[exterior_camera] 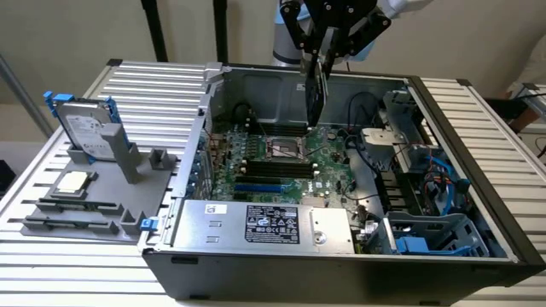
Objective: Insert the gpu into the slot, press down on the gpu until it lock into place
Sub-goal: 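Insert the gpu into the slot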
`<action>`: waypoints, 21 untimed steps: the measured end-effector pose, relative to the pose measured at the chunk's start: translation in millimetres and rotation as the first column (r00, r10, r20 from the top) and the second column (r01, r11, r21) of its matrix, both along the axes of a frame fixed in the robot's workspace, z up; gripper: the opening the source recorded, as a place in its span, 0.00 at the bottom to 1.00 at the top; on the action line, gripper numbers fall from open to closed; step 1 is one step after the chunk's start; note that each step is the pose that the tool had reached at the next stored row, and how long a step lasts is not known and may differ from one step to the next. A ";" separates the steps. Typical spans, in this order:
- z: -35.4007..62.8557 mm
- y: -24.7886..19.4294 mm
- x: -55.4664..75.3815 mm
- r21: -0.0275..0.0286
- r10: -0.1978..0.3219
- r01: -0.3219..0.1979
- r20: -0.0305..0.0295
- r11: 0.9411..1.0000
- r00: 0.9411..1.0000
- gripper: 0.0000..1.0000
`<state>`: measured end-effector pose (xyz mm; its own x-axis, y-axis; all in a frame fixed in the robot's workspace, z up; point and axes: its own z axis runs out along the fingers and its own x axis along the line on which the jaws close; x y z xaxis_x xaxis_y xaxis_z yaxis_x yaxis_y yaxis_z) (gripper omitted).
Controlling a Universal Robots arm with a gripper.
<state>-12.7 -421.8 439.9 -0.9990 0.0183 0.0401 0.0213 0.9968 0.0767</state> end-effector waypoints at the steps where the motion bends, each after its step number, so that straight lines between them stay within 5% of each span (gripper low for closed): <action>1: -0.1 0.0 0.2 0.000 0.016 -0.016 0.000 1.000 1.000 0.26; 6: -0.4 0.1 0.4 0.002 0.093 -0.093 0.000 0.996 0.996 0.26; 11: -0.9 0.0 0.4 0.005 0.181 -0.181 0.001 0.983 0.983 0.26; 16: -1.5 0.0 0.4 0.005 0.269 -0.269 0.001 0.963 0.963 0.26; 21: -2.1 0.0 0.4 0.006 0.356 -0.356 0.001 0.934 0.934 0.26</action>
<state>-12.4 -421.8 437.8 -0.9399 -0.3392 0.0393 -0.3353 0.9385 0.0824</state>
